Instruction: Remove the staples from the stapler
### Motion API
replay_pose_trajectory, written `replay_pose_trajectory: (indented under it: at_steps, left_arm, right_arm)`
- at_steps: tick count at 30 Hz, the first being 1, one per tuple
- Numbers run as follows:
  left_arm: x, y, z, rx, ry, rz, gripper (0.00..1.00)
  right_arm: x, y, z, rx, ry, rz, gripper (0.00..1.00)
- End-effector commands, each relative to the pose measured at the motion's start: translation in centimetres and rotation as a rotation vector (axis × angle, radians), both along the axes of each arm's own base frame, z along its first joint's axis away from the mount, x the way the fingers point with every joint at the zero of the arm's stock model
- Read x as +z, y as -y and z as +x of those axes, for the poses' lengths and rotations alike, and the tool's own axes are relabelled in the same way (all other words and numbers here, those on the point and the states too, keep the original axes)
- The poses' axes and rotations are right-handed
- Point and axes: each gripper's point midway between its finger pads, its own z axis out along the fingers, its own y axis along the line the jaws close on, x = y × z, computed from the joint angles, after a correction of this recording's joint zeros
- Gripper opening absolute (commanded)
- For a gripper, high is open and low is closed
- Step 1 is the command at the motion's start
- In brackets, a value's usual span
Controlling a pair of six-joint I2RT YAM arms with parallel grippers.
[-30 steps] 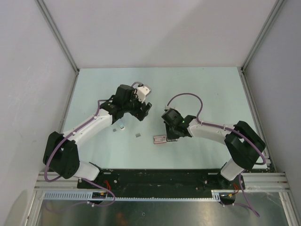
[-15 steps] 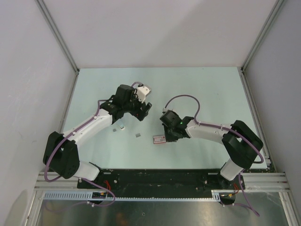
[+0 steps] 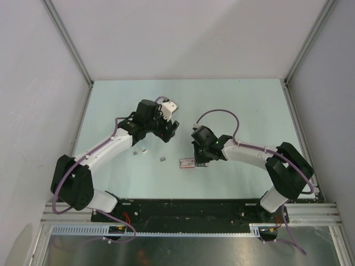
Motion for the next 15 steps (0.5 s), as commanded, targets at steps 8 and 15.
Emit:
replay_pose_trajectory:
  at_steps: [8,15]
  left_arm:
    - [0.3,0.8,-1.0,-0.083,0.0,-0.025,0.99]
    - [-0.8,1.9,-2.7,-0.165,-0.018,-0.003,0.99]
  right_arm:
    - [1.8,-0.2,1.4,-0.007,0.047,0.025,0.03]
    - [0.6,-1.4,1.2,0.01,0.028,0.038,0.03]
